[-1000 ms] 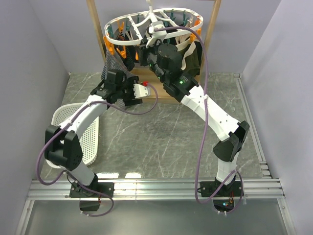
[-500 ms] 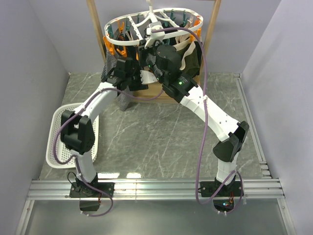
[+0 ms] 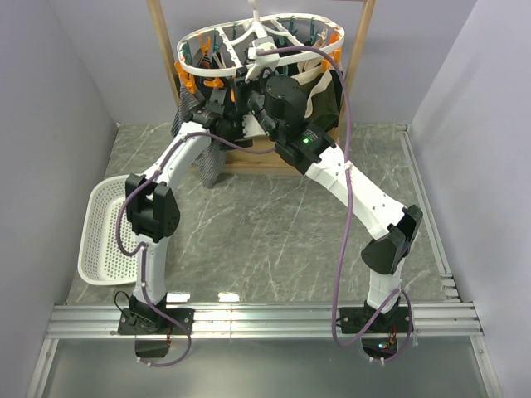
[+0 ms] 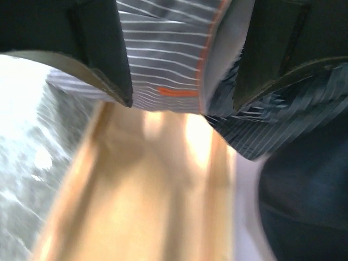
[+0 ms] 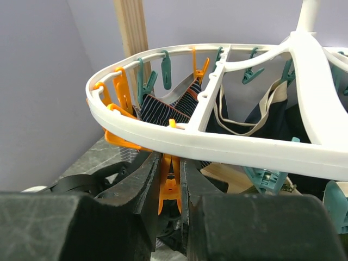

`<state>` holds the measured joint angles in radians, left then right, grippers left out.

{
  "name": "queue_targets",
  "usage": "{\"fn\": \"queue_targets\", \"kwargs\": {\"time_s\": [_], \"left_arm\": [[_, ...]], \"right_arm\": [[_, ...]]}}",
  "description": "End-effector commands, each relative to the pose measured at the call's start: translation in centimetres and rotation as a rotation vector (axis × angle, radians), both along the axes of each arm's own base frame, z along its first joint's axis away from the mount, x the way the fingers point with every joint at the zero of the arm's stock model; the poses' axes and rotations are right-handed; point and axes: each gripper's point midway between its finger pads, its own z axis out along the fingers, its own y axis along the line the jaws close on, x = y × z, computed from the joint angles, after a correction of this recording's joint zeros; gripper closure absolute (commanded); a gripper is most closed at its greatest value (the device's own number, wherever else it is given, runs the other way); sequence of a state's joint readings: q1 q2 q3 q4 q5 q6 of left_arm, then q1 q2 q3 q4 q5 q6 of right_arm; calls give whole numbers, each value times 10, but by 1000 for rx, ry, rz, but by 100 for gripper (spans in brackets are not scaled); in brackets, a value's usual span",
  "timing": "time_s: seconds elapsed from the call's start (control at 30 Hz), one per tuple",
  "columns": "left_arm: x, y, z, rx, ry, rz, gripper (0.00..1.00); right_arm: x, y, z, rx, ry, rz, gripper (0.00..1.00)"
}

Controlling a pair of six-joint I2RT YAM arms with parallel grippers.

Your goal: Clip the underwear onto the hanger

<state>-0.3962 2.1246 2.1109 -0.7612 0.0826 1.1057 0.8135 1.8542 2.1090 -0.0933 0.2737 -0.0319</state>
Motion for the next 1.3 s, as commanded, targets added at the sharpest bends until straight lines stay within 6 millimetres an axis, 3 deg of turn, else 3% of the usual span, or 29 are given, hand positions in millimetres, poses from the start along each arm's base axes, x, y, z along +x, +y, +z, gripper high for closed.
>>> {"fn": "queue_targets", "kwargs": {"time_s": [0.0,0.07,0.17,0.2,0.27,0.3,0.37,0.4,0.47,0.5,0.53,0.57,0.6,0.63,0.7,0.8,0.97,1.03,1.07,1.1,1.27], "left_arm": [[-12,14,-4,78,63,36,24],[-14,17,-6,95,74,41,30],[-20,15,3,70,68,29,49],[-22,14,15,52,48,20,58],[-32,9,19,27,53,-23,65],[-38,8,32,12,31,-35,79],[-51,3,31,-7,51,-85,90],[-61,3,47,-30,27,-103,97],[-81,-2,40,-47,60,-175,99],[-92,-1,58,-77,27,-201,100],[-104,-1,47,-76,53,-239,100],[-111,0,50,-91,49,-259,100],[-125,-3,67,-139,21,-301,100],[-135,0,59,-136,37,-327,100],[-151,2,70,-167,16,-374,100],[-168,14,72,-189,15,-409,100],[-185,25,89,-326,10,-436,100],[-186,26,113,-398,-55,-425,100],[-188,25,115,-453,-63,-433,100],[-195,27,131,-479,-120,-441,100],[-204,25,164,-584,-318,-482,100]], "right_arm": [[-23,12,26,39,-46,64,100],[-22,12,25,37,-46,62,100],[-21,11,26,38,-52,57,100],[-20,11,26,38,-52,55,100],[-18,10,25,37,-52,46,100],[-16,10,24,36,-52,41,100],[-14,7,25,41,-51,32,100],[-13,5,27,46,-53,30,100],[-12,5,27,51,-50,26,100],[-11,3,27,53,-49,22,100],[-11,4,27,56,-46,23,100],[-10,3,26,56,-44,20,100],[-10,2,26,57,-43,20,100],[-9,1,27,64,-42,15,100],[-9,0,25,66,-38,16,100],[-7,-2,26,74,-32,14,100],[-7,-4,23,100,-3,40,100],[-9,-4,22,114,12,55,100],[-10,-4,21,122,19,63,100],[-9,-3,19,126,29,75,100],[-15,1,11,154,94,125,100]]}}
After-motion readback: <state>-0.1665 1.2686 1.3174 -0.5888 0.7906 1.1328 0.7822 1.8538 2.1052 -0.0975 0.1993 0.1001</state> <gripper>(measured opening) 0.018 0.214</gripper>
